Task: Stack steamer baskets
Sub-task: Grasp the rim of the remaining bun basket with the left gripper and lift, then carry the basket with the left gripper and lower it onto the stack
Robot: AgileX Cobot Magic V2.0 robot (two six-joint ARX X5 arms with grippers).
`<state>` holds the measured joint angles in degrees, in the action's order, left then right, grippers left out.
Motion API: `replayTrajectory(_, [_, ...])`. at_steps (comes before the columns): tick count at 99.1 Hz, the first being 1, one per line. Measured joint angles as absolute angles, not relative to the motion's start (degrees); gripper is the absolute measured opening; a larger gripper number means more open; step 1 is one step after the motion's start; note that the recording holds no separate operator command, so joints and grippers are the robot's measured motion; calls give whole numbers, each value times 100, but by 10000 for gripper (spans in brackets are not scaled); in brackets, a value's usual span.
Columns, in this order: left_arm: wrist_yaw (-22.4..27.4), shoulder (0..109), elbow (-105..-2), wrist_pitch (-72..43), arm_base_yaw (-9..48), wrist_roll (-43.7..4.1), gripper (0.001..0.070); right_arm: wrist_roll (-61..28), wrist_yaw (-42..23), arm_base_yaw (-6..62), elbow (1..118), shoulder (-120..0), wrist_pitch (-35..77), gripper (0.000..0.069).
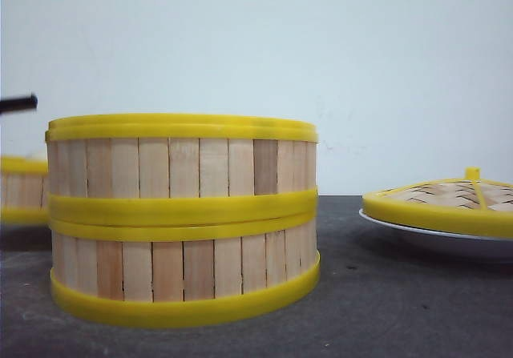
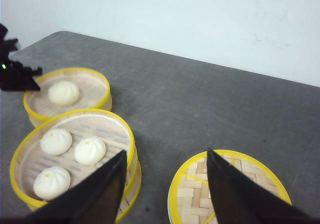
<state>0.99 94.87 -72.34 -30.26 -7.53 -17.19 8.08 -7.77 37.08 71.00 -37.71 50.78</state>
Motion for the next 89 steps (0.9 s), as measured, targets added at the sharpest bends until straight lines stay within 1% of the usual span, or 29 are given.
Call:
replayTrajectory(10, [294,9474,-7767,-3301,-814,-1715,29,808,-777,3708,7100,-3771,5135,305])
replayTrajectory(20, [565,9282,-8090,-3457,-808,-1673,29,808,-777,3708,7100,-3771,5177,305])
replayTrajectory(32, [1055,8757,-8313,-3693,-718,-1509,29,808,-777,3708,7100,-3771,5196,305])
replayTrajectory(46, [1437,7961,-8405,-3935,-504,-1260,29,805,-777,3708,7100,-3771,5201,305])
replayTrajectory(54, [1638,7570,-8412,-4204,-349,-1059,29,805,-777,3708,7100,-3771,5201,305])
replayTrajectory(68, [1804,7161,-8412,-4875,38,-652,29,801,-777,3708,7100,-3771,5201,305])
replayTrajectory(89, [1861,7131,-8409,-5507,786,-290,29,794,-777,3708,7100,-3771,5201,305])
